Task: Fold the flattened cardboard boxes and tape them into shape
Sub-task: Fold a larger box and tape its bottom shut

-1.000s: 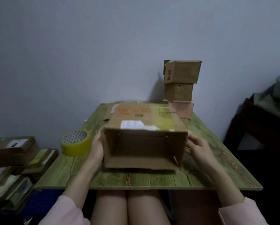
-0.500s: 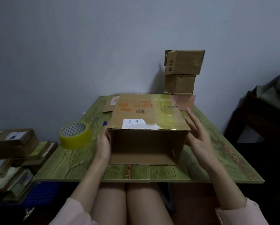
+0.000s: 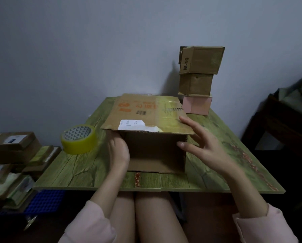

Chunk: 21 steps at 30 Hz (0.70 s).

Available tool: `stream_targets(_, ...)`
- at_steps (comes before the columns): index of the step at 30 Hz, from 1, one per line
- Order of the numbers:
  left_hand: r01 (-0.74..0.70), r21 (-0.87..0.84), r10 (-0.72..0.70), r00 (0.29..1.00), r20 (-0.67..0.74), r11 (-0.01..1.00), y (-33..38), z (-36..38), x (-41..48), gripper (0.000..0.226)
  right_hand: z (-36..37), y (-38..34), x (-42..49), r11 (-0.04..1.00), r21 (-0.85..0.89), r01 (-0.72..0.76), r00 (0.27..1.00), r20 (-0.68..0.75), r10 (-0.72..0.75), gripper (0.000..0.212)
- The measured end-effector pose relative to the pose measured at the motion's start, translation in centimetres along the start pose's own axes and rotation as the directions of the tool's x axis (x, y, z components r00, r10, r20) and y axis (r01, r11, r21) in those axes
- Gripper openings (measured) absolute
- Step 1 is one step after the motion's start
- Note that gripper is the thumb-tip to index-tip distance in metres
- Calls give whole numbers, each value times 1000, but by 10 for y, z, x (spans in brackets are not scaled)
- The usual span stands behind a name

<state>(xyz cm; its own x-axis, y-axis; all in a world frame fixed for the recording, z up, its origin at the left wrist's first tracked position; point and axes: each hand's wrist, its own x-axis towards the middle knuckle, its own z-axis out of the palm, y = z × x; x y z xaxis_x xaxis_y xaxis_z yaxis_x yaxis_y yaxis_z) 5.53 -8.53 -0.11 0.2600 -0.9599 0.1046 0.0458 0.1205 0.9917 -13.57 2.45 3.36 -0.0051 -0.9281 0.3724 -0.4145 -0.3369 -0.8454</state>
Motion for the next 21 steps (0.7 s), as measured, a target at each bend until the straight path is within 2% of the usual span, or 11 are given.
stream_targets(3,-146,115,142,989,38,983,1,-1,-6,42,-3,0,3,999,29,32,997,-69,-30,63)
stream_targets(7,-327,127,319,945,77,937,-1,-1,-15,40,7,9,10,987,-160,17,954,-292,-63,62)
stream_targets(11,-398,177,385,917,102,900,7,-1,-9,40,6,2,25,962,-271,14,902,-413,-130,64)
stream_targets(14,-455,258,424,890,168,852,2,-8,8,56,1,2,32,914,-406,6,890,-415,-190,56)
stream_targets(17,-443,292,396,894,208,847,-7,-15,15,72,7,17,26,894,-447,-18,894,-408,-186,45)
stream_targets(21,-523,255,485,852,198,814,-11,-15,7,60,15,27,22,909,-417,6,854,-470,-221,43)
